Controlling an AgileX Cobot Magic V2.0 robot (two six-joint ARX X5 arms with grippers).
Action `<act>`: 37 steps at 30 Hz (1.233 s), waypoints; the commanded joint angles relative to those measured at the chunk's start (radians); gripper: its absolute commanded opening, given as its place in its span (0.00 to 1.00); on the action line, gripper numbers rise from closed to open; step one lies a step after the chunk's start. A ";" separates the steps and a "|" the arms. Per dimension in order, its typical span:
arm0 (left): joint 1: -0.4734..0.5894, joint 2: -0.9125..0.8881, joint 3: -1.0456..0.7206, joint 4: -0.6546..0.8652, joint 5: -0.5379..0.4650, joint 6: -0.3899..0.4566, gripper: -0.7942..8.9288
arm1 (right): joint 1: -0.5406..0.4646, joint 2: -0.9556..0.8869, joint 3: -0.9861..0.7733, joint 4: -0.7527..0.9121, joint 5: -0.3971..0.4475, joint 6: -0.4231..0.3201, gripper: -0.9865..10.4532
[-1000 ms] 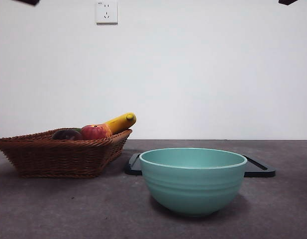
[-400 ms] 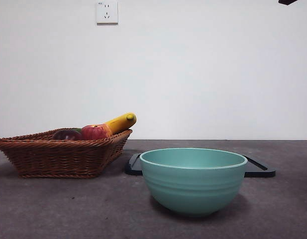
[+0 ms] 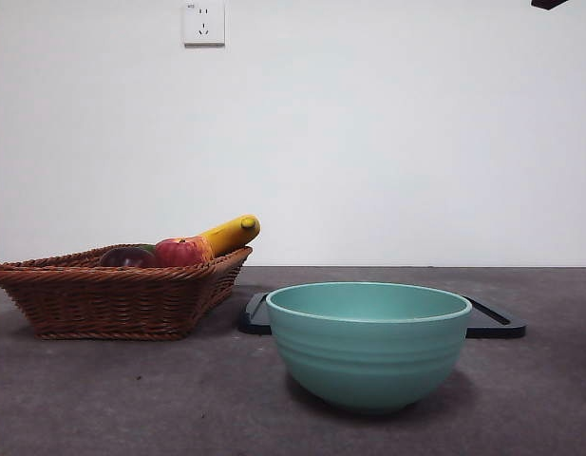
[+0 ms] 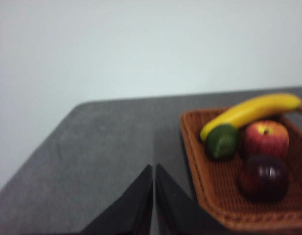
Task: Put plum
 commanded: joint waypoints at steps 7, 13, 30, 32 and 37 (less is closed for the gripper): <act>0.009 -0.065 -0.091 -0.008 -0.007 0.010 0.09 | 0.006 0.006 0.014 0.008 -0.002 -0.011 0.09; 0.009 -0.065 -0.118 -0.016 -0.008 0.011 0.09 | 0.006 0.006 0.014 0.008 -0.002 -0.011 0.09; 0.009 -0.065 -0.135 -0.083 -0.007 0.000 0.09 | 0.006 0.006 0.014 0.008 -0.002 -0.011 0.09; 0.009 -0.065 -0.135 -0.083 -0.007 0.000 0.09 | 0.006 0.006 0.014 0.008 -0.002 -0.011 0.09; 0.009 -0.065 -0.135 -0.083 -0.007 0.000 0.09 | 0.006 0.006 0.014 0.008 -0.002 -0.011 0.09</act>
